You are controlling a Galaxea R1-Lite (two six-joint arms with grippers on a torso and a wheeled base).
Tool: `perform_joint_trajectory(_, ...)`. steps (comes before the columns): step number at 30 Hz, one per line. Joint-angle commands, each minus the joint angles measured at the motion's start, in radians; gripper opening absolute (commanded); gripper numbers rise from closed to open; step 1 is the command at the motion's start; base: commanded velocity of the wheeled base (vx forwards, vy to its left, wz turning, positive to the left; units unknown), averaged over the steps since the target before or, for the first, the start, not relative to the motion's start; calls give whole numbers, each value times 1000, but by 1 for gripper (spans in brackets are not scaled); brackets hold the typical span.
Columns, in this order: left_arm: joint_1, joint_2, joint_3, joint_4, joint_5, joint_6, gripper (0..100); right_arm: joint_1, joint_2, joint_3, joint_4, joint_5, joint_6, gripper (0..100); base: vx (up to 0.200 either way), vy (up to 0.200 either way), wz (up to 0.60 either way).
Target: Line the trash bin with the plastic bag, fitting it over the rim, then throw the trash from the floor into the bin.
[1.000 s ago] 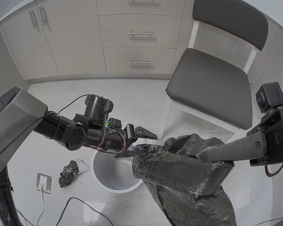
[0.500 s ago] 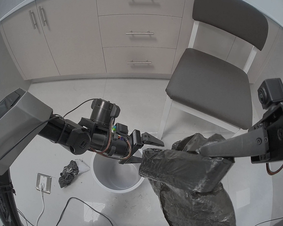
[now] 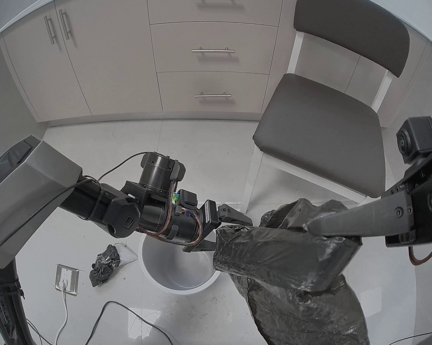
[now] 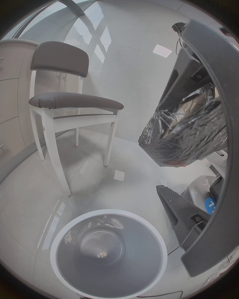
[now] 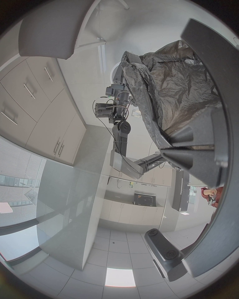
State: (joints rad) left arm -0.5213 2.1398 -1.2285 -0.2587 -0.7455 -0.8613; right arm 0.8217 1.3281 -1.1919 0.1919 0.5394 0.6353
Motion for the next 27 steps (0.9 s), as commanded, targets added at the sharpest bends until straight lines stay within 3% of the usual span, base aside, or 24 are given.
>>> perform_joint_trajectory(1, 0, -6, 4, 3, 0, -2, 100, -1, 0, 0, 0, 1, -5, 0, 0, 0, 0)
perform_joint_trajectory(3, -2, -8, 7, 3, 0, -5, 100, -4, 2, 0, 0, -1, -8, 0, 0, 0, 0)
perform_joint_trajectory(4, -5, -15, 11, 3, 0, -12, 0, -4, 0, 0, 0, -2, -8, 0, 0, 0, 0)
perform_joint_trajectory(8, -20, -37, 21, -2, 0, -70, 0, -4, 2, 0, 0, -24, -8, 0, 0, 0, 0)
perform_joint_trajectory(21, -37, -86, 41, -7, 0, -78, 0, -15, 6, 14, -3, -61, -23, 0, 0, 0, 0)
perform_joint_trajectory(23, -6, -118, 52, -7, 2, -78, 0, -22, 22, 29, -3, -122, -89, 0, 0, 0, 0)
perform_joint_trajectory(27, 47, -170, 78, -7, 0, -78, 0, -44, 45, 51, -3, -168, -180, 0, 0, 0, 0)
